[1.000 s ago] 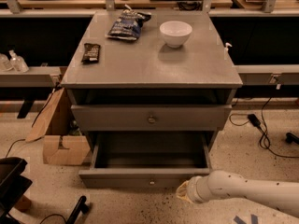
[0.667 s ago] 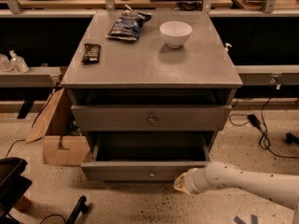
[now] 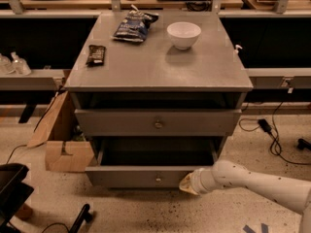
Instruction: Close middle drawer
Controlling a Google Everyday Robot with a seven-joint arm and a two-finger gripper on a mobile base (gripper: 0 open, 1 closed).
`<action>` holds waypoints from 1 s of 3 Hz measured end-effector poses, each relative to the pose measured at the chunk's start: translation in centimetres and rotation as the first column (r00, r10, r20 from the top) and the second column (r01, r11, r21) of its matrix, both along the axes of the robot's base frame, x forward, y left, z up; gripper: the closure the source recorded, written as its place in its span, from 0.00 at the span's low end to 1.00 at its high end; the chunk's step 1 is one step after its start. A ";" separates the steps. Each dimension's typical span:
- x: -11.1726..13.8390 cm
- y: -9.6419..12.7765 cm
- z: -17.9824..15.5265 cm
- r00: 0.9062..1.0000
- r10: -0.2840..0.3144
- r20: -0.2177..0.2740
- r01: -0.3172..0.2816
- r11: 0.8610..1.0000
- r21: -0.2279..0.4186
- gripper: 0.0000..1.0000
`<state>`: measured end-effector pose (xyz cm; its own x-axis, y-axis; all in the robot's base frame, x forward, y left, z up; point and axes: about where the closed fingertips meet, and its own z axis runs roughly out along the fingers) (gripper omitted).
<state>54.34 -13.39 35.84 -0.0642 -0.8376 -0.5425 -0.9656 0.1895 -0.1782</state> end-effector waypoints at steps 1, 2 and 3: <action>-0.1 0.0 0.1 1.000 0.001 0.003 -0.001 1.000 0.000 1.00; 2.9 -0.5 1.0 0.999 0.010 0.032 -0.010 1.000 0.002 1.00; 2.9 -0.5 1.0 0.999 0.011 0.033 -0.011 1.000 0.001 1.00</action>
Offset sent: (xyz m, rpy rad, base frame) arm 0.1905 -0.0310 0.0629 0.0057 -0.1888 0.0529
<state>57.26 -13.91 36.88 -0.0367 -0.8374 -0.5453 -0.9611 0.1790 -0.2102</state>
